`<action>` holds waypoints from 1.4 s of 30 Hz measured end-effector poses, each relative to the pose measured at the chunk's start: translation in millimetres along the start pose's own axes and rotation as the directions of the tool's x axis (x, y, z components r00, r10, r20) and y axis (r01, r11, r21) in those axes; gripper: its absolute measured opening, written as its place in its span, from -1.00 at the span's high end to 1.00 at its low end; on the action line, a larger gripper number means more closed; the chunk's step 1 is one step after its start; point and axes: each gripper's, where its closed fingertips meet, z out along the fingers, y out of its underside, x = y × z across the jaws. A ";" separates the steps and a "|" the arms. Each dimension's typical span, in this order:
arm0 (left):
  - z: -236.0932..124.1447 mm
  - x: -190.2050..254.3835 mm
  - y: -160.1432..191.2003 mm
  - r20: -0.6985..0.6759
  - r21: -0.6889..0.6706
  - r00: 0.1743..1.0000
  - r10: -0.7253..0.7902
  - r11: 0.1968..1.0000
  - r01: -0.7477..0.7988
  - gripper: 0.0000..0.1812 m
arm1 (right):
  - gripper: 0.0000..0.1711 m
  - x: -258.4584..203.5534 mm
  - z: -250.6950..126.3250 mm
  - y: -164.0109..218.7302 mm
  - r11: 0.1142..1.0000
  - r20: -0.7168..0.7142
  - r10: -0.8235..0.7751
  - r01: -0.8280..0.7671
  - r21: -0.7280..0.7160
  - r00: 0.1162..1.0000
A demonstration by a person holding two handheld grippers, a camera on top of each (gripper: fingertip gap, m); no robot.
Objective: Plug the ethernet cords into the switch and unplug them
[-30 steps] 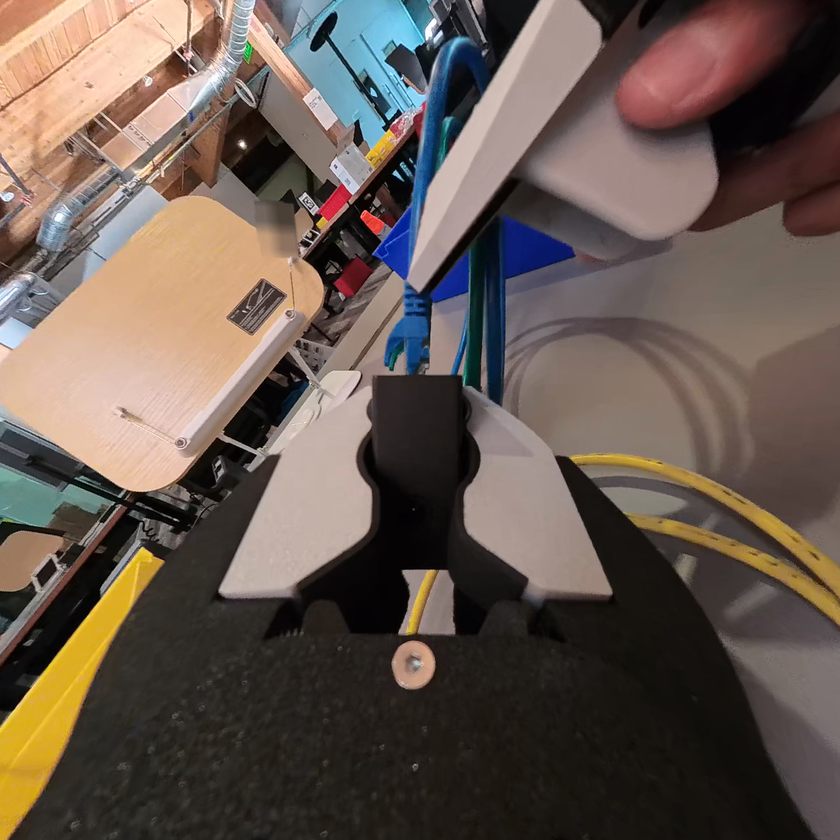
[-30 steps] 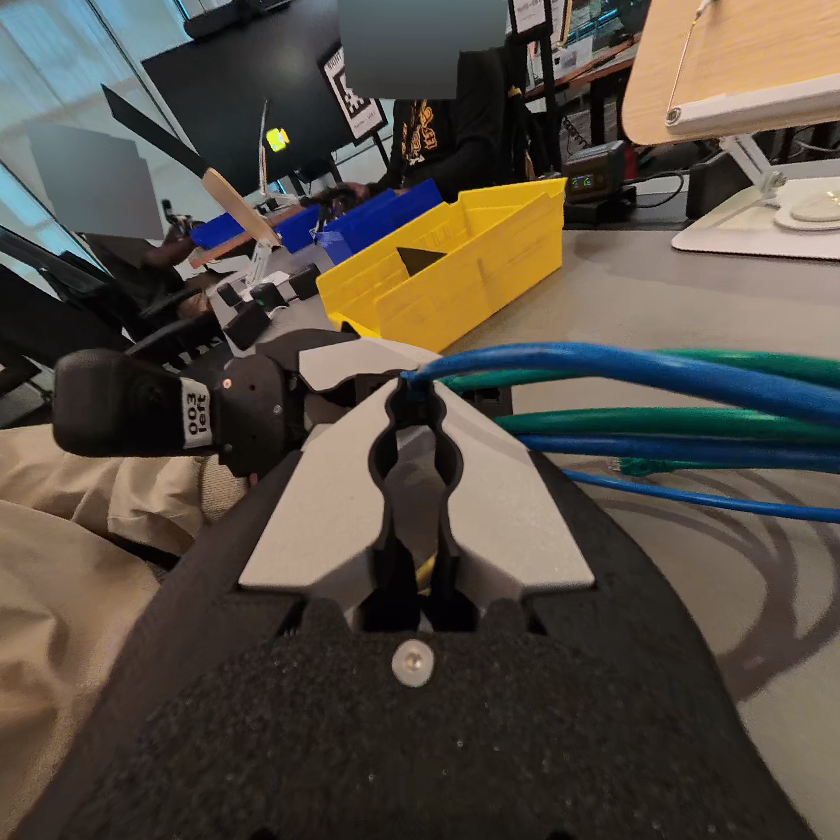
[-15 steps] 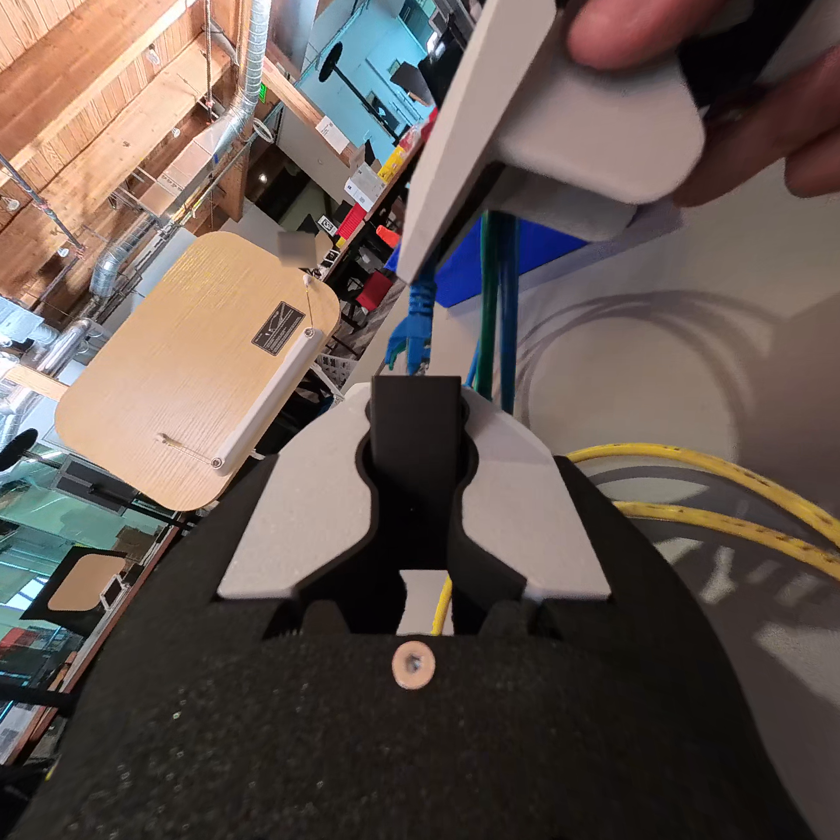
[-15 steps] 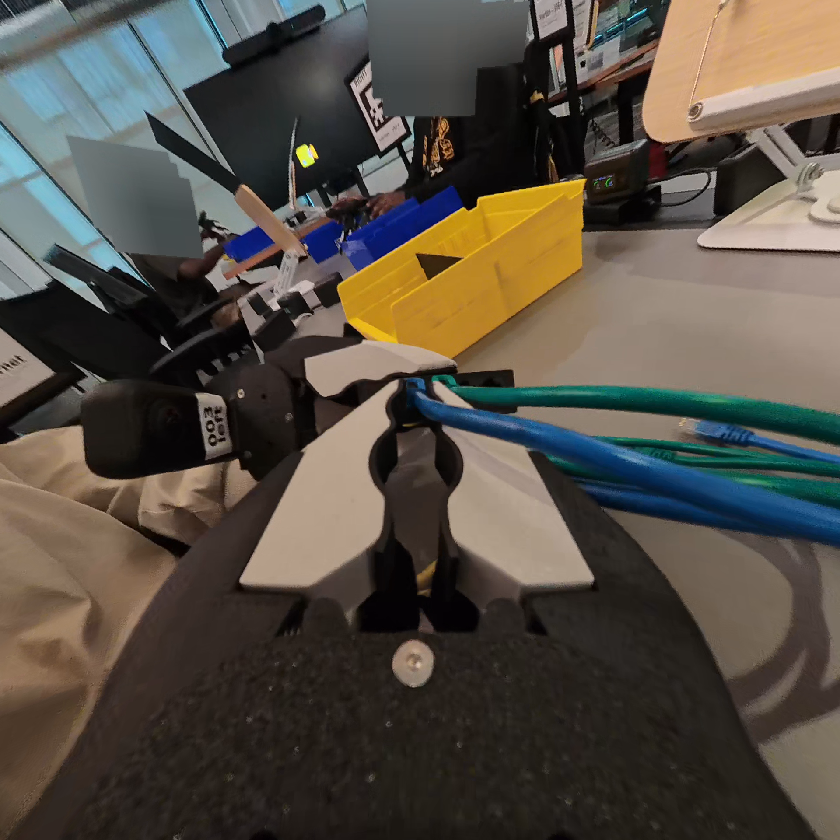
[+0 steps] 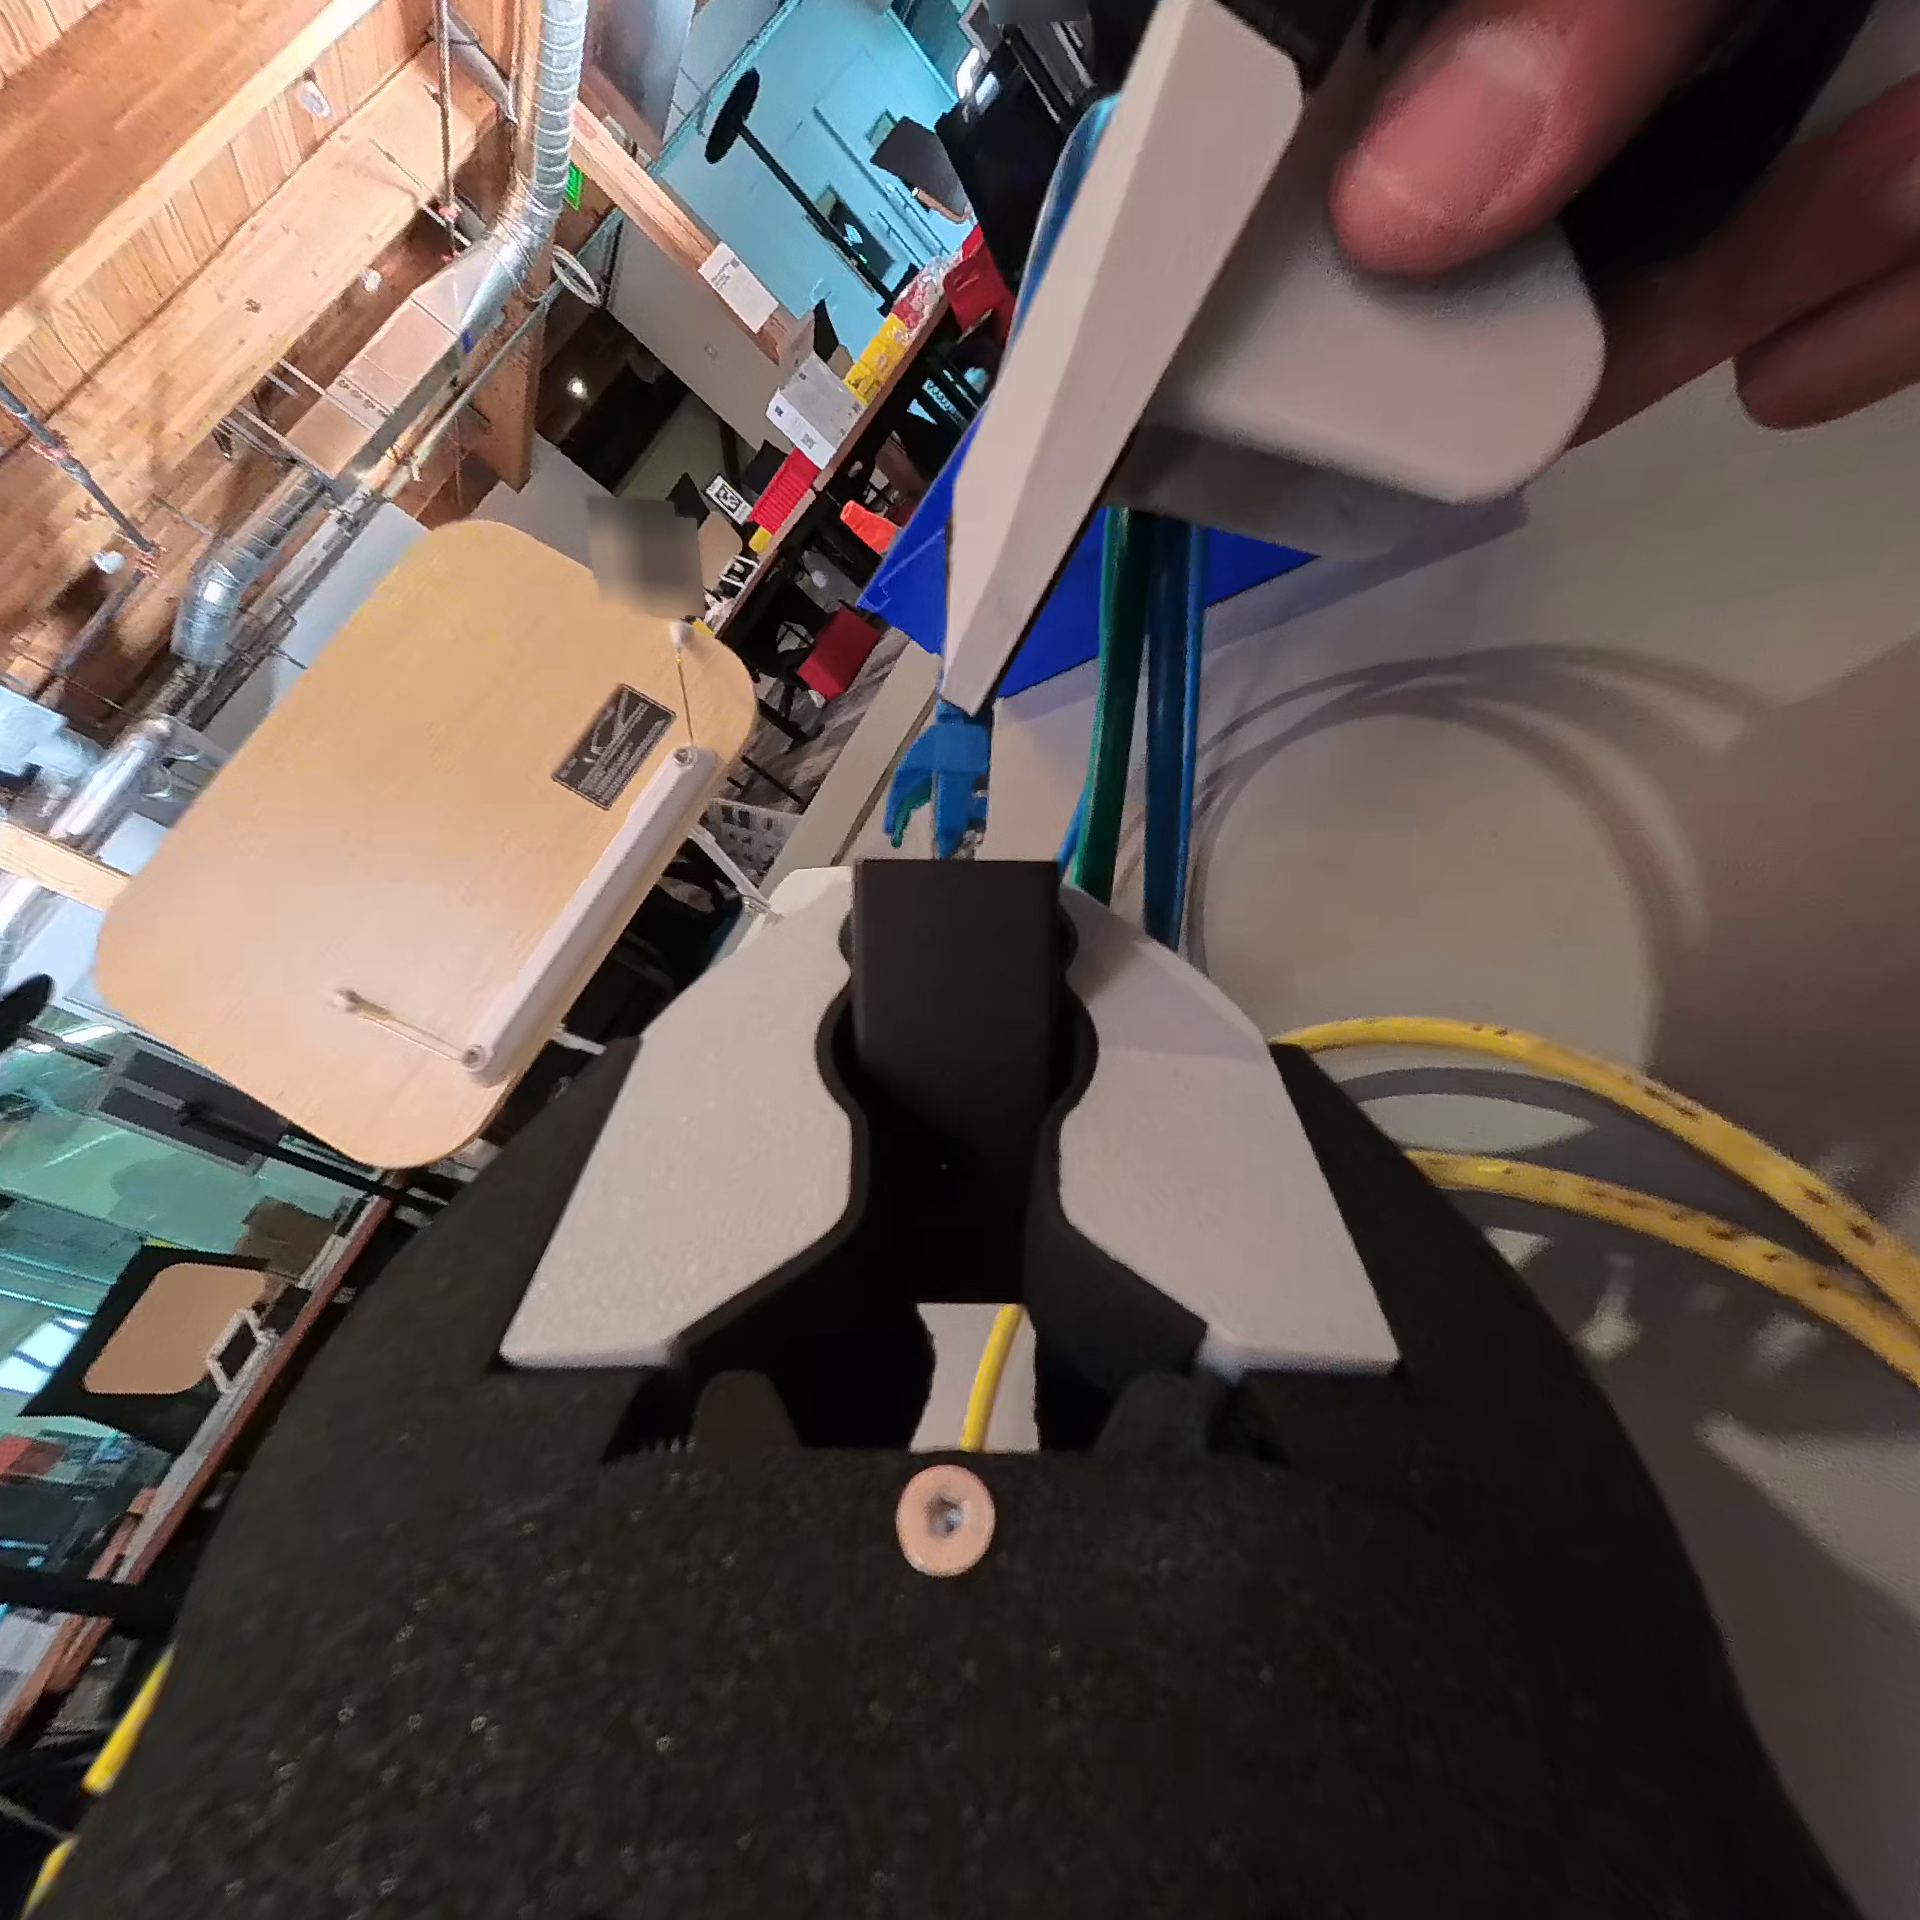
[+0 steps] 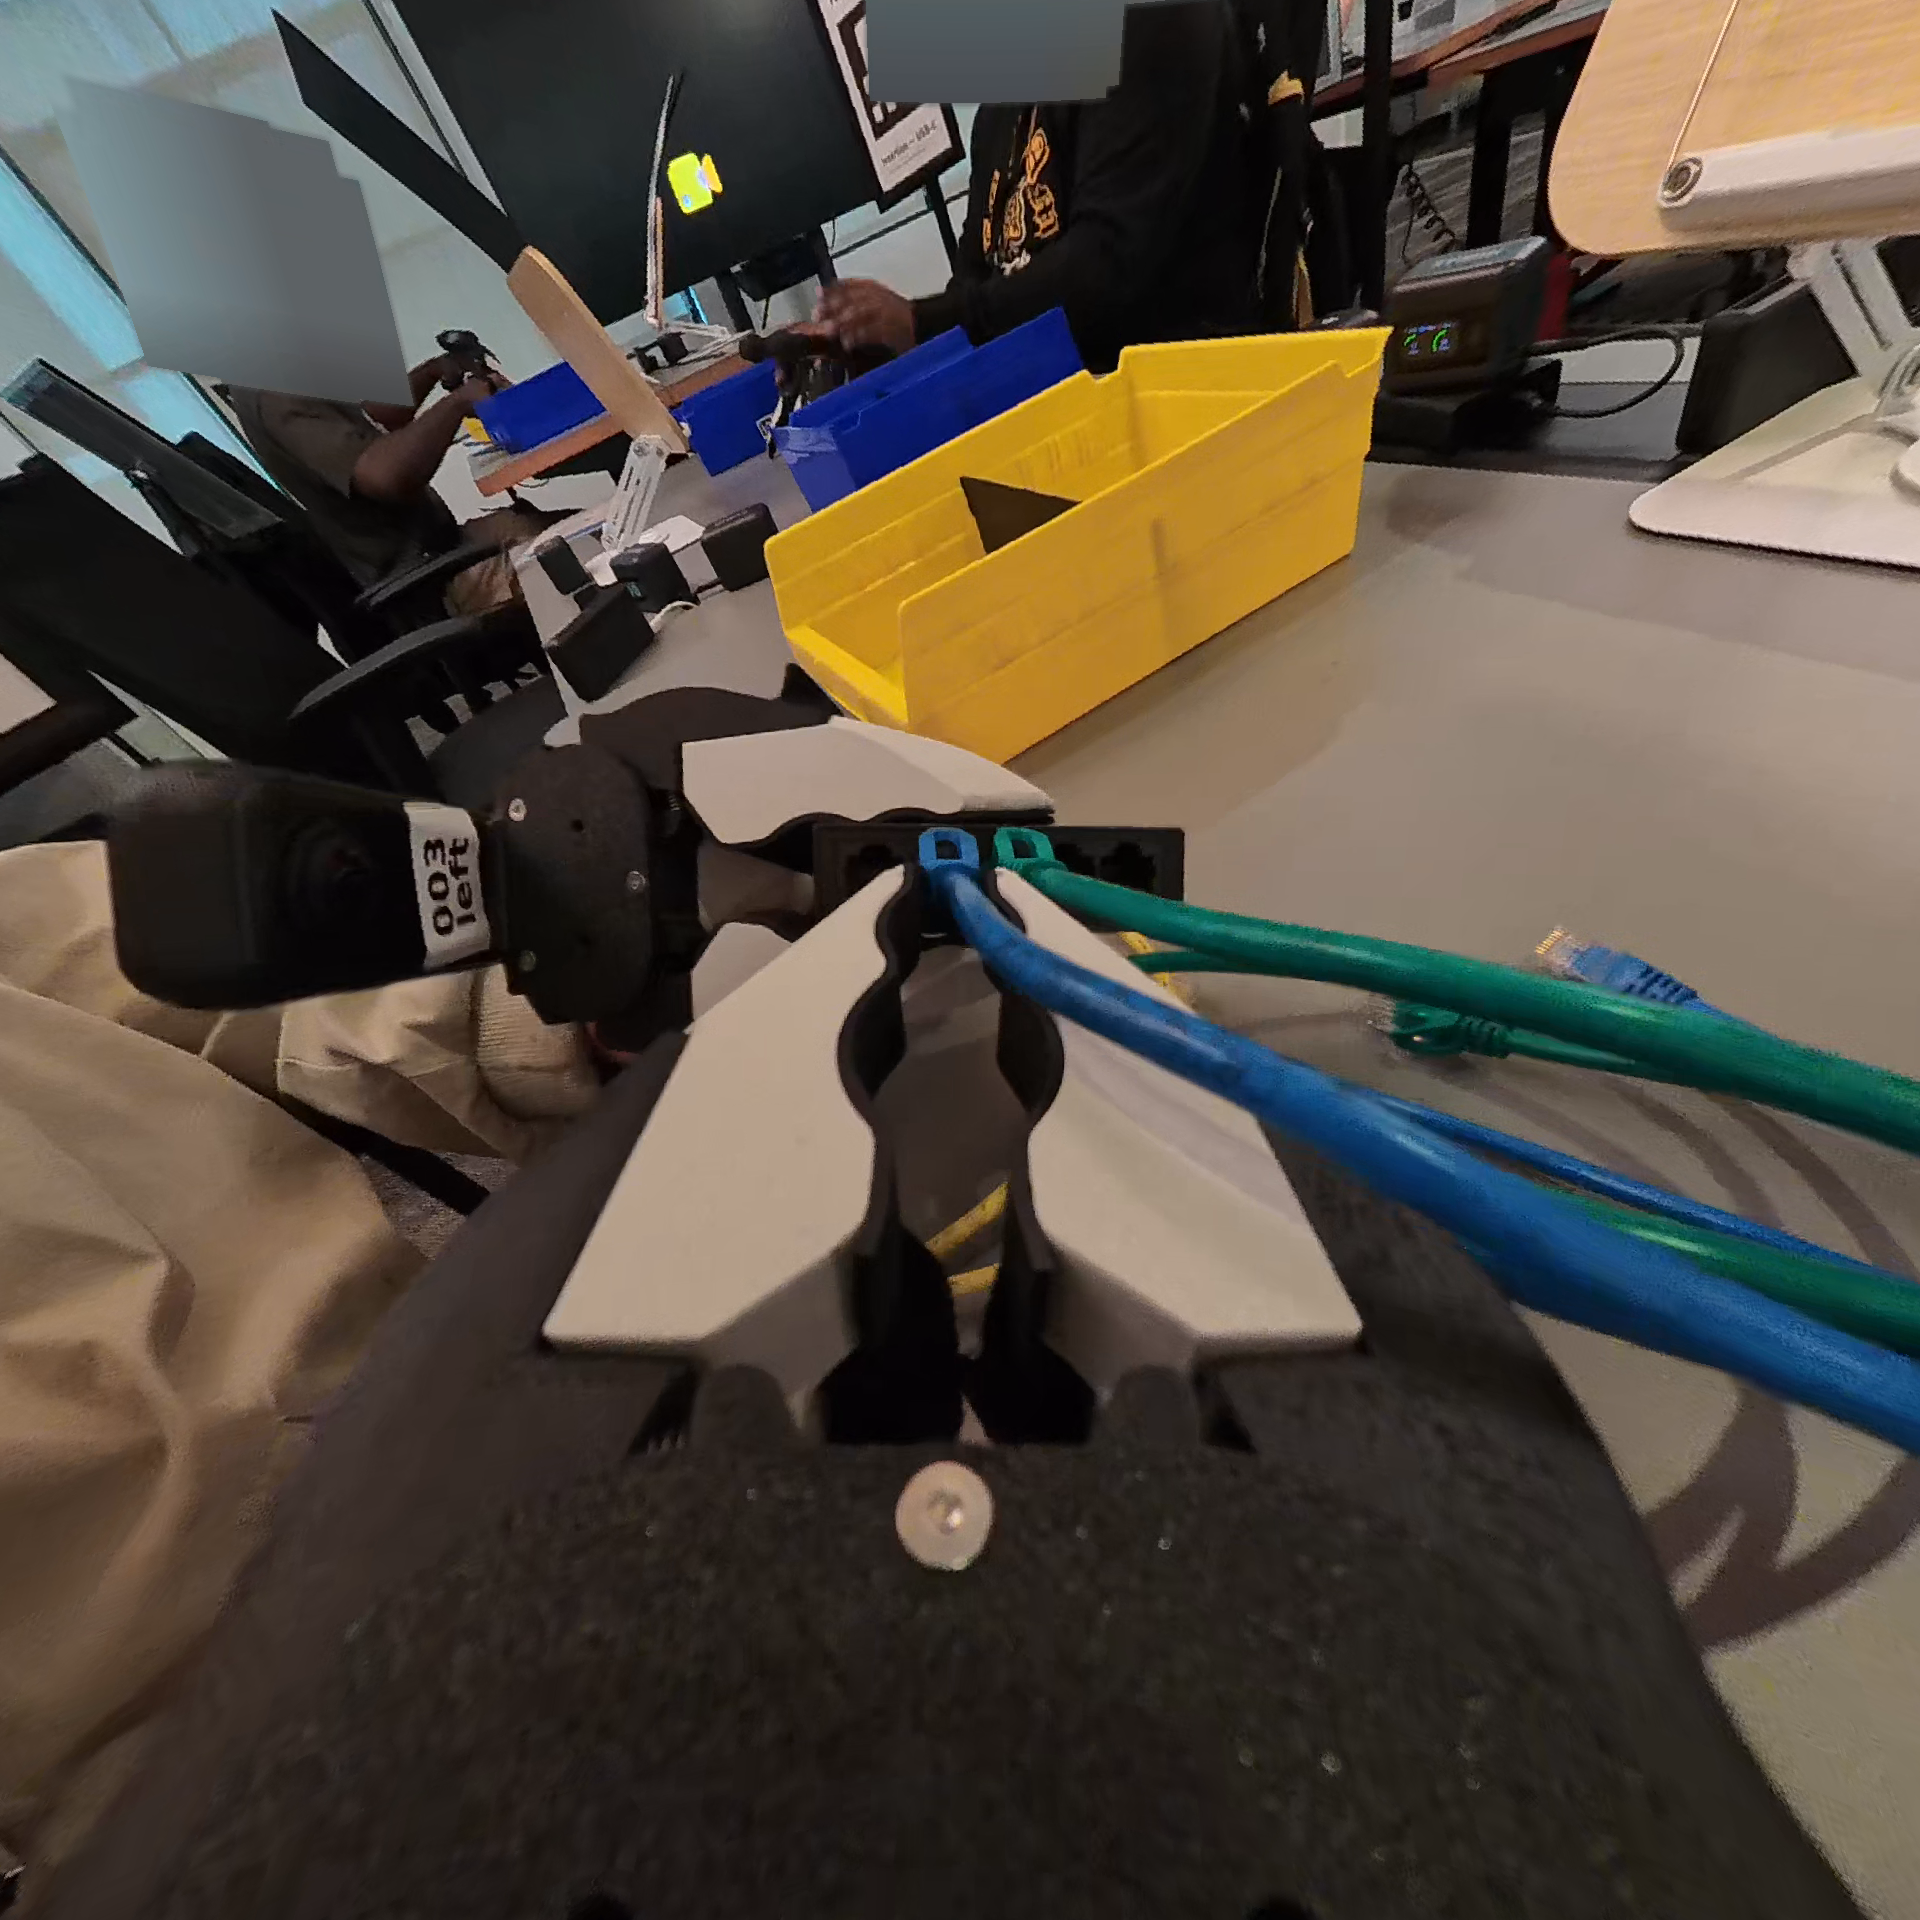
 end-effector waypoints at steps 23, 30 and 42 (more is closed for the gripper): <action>-0.8 -50.7 33.4 0.114 -0.026 0.971 -0.209 0.977 0.213 0.66 | 0.72 1.9 0.5 7.2 0.995 -0.024 -0.094 0.094 -0.017 0.995; -12.3 -80.4 72.6 0.217 -0.070 0.907 -0.362 0.921 0.384 0.68 | 0.52 30.5 21.0 95.7 0.921 -0.211 -0.087 -0.002 -0.390 0.974; -21.4 -90.3 84.5 0.248 -0.097 0.907 -0.341 0.923 0.373 0.68 | 0.82 95.0 -20.1 100.8 0.727 -0.301 -0.540 0.256 -0.637 0.786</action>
